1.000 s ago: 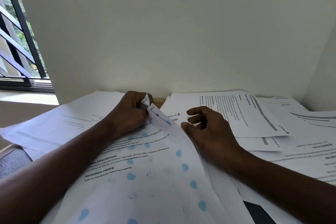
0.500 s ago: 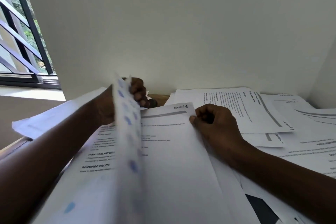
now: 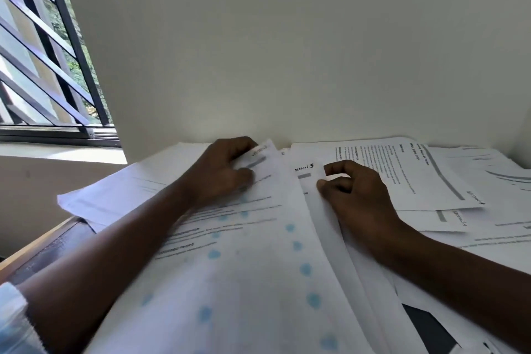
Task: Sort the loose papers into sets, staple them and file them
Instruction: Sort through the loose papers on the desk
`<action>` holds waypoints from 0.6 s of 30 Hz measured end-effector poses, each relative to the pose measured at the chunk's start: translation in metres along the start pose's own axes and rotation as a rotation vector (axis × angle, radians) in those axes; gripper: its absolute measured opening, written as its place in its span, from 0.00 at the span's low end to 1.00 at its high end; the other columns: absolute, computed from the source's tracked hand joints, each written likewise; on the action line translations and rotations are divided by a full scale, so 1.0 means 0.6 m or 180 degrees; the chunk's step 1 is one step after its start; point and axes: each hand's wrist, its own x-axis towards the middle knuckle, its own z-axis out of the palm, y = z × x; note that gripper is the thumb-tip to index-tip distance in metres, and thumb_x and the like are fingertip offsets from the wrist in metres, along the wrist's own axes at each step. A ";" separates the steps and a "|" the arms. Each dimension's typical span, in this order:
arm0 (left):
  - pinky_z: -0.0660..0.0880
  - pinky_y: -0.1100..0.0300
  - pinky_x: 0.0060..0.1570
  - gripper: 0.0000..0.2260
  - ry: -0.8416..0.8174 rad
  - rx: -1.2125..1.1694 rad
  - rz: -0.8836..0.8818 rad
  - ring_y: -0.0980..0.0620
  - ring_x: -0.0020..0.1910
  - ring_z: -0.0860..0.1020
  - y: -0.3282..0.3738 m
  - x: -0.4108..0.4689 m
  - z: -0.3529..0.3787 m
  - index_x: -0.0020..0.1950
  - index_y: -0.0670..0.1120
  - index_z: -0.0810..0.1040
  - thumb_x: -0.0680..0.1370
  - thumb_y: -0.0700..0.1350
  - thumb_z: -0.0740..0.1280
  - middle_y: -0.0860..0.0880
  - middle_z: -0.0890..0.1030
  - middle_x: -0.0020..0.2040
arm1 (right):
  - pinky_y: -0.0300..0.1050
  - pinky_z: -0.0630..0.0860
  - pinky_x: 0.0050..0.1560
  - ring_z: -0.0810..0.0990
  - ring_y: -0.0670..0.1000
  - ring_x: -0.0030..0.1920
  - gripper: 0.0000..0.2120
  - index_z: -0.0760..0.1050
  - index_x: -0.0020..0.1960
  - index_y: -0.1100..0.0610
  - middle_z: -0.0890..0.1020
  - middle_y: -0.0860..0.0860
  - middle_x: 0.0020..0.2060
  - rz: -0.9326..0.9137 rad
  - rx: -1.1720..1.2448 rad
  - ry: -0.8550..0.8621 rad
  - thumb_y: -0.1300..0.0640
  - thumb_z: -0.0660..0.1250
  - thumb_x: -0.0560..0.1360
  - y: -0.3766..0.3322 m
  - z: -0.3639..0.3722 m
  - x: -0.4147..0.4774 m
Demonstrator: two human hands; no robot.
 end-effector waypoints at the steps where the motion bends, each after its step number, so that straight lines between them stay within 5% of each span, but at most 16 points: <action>1: 0.72 0.61 0.39 0.06 -0.0191 0.0229 0.0055 0.61 0.39 0.77 0.008 -0.002 0.006 0.48 0.54 0.79 0.74 0.44 0.73 0.59 0.81 0.40 | 0.50 0.78 0.49 0.81 0.47 0.37 0.04 0.79 0.51 0.48 0.86 0.44 0.34 0.0008 0.0020 -0.0012 0.57 0.71 0.78 0.000 0.000 0.000; 5: 0.80 0.55 0.55 0.16 -0.0395 0.0182 -0.0005 0.55 0.54 0.83 0.021 -0.001 0.022 0.63 0.53 0.80 0.77 0.43 0.76 0.57 0.85 0.55 | 0.52 0.79 0.47 0.79 0.48 0.34 0.05 0.78 0.49 0.47 0.86 0.45 0.34 0.0061 0.0016 -0.0091 0.57 0.71 0.78 -0.001 0.001 0.000; 8: 0.80 0.52 0.53 0.12 -0.0417 -0.0076 -0.0099 0.50 0.53 0.84 0.020 -0.007 0.016 0.61 0.49 0.82 0.78 0.40 0.72 0.52 0.86 0.53 | 0.58 0.81 0.51 0.83 0.55 0.39 0.04 0.79 0.50 0.48 0.87 0.47 0.34 0.0075 0.0017 -0.0122 0.56 0.70 0.79 -0.001 0.000 -0.001; 12: 0.76 0.63 0.45 0.06 -0.0244 -0.0559 -0.0203 0.56 0.44 0.82 0.016 -0.008 0.015 0.51 0.44 0.83 0.81 0.34 0.69 0.50 0.87 0.47 | 0.58 0.82 0.54 0.85 0.51 0.42 0.04 0.79 0.51 0.47 0.87 0.45 0.36 0.0096 0.0040 -0.0196 0.50 0.72 0.78 -0.008 0.000 -0.003; 18: 0.75 0.55 0.64 0.09 0.0377 -0.1247 -0.0326 0.48 0.61 0.82 0.003 0.001 0.020 0.60 0.39 0.84 0.83 0.38 0.68 0.44 0.85 0.61 | 0.52 0.83 0.47 0.87 0.49 0.39 0.10 0.79 0.53 0.47 0.87 0.45 0.38 0.0063 -0.0060 -0.0404 0.55 0.76 0.74 -0.006 -0.004 -0.007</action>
